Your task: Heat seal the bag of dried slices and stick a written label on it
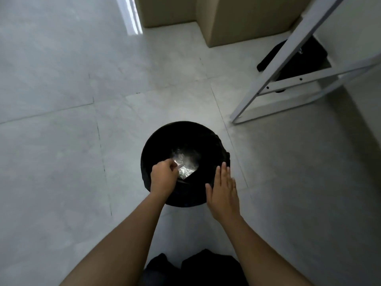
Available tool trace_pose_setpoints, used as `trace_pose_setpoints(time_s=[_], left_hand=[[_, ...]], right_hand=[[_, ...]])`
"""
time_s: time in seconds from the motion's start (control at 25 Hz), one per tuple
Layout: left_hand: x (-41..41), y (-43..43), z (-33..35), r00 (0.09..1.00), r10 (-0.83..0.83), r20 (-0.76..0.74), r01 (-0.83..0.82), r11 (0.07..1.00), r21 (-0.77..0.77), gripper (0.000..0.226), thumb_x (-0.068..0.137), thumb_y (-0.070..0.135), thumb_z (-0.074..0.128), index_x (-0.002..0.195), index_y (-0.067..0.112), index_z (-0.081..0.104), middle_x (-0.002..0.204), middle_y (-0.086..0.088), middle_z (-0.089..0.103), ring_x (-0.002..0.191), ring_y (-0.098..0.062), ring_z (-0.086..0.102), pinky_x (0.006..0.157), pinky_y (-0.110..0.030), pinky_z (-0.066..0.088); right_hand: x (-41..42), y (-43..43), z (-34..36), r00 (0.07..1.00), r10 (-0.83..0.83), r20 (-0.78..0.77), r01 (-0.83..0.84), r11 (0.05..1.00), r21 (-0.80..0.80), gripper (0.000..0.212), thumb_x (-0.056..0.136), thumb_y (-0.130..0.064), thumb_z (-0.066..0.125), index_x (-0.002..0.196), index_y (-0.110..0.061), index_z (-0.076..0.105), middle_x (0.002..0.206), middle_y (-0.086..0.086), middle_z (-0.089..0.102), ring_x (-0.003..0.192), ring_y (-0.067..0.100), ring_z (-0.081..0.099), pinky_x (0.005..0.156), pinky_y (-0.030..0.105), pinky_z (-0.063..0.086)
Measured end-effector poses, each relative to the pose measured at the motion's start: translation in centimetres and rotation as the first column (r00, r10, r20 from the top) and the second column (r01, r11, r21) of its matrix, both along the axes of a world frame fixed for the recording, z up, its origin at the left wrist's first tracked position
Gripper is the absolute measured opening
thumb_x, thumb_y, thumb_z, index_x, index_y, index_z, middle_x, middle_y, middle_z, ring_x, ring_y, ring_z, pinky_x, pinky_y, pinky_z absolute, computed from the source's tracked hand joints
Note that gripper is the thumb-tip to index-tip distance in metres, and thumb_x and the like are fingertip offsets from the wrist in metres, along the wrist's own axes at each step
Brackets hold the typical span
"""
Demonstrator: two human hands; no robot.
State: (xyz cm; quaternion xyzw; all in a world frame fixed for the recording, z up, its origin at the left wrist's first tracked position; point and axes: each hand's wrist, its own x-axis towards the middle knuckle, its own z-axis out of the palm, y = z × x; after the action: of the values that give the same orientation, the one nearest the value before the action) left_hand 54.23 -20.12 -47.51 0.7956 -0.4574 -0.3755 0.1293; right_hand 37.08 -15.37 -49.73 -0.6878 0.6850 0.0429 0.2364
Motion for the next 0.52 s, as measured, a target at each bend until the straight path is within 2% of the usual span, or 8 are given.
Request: trace_pose_setpoints(time_s=[0.12,0.2,0.32,0.4,0.52], left_hand=[[-0.1,-0.4,-3.9,0.999,-0.041,0.014,0.041,0.999,0.016,0.016,0.087,0.011,0.057,0.098,0.006,0.068,0.091,-0.014,0.07,0.083,-0.026,0.064,0.072,-0.03,0.049],[0.1,-0.5,-5.1,0.998,-0.066,0.01,0.066,0.997,0.048,0.023,0.088,0.013,0.056,0.108,0.008,0.067,0.099,-0.014,0.07,0.091,-0.027,0.064,0.077,-0.03,0.048],[0.3,-0.3,-3.7,0.993,-0.113,0.021,0.11,0.988,0.105,0.034,0.09,0.015,0.054,0.123,0.009,0.06,0.113,-0.015,0.066,0.104,-0.03,0.061,0.085,-0.033,0.047],[0.6,-0.1,-0.4,0.992,-0.124,0.031,0.121,0.989,0.085,0.03,0.09,0.012,0.052,0.117,0.007,0.063,0.111,-0.016,0.067,0.104,-0.031,0.06,0.085,-0.034,0.046],[1.1,-0.2,7.6,0.995,-0.102,0.015,0.102,0.995,0.008,0.015,0.089,0.01,0.049,0.088,0.012,0.064,0.087,-0.013,0.062,0.084,-0.027,0.056,0.073,-0.031,0.04]], right_hand=[[0.0,0.5,-3.1,1.0,-0.014,-0.024,0.014,1.0,0.002,0.075,0.085,-0.051,-0.003,0.145,-0.006,-0.006,0.149,0.005,-0.024,0.139,0.018,-0.02,0.112,0.032,-0.006],[0.1,0.7,-3.6,0.999,-0.032,-0.026,0.032,0.999,0.003,0.076,0.086,-0.053,-0.004,0.145,-0.006,-0.006,0.15,0.006,-0.024,0.139,0.018,-0.021,0.112,0.032,-0.006],[0.4,0.5,-2.3,0.999,-0.005,-0.044,0.005,1.0,0.01,0.085,0.079,-0.061,-0.021,0.144,-0.006,-0.009,0.149,0.006,-0.025,0.139,0.018,-0.021,0.112,0.032,-0.008],[0.6,0.4,0.6,1.0,0.006,-0.021,-0.005,1.0,0.012,0.086,0.078,-0.061,-0.022,0.144,-0.007,-0.011,0.149,0.005,-0.026,0.139,0.016,-0.02,0.112,0.03,-0.009],[2.0,-0.8,8.0,0.998,-0.031,0.057,0.032,0.999,-0.015,0.08,0.082,-0.056,-0.007,0.146,-0.007,-0.006,0.154,0.005,-0.018,0.143,0.017,-0.013,0.112,0.029,-0.008]])
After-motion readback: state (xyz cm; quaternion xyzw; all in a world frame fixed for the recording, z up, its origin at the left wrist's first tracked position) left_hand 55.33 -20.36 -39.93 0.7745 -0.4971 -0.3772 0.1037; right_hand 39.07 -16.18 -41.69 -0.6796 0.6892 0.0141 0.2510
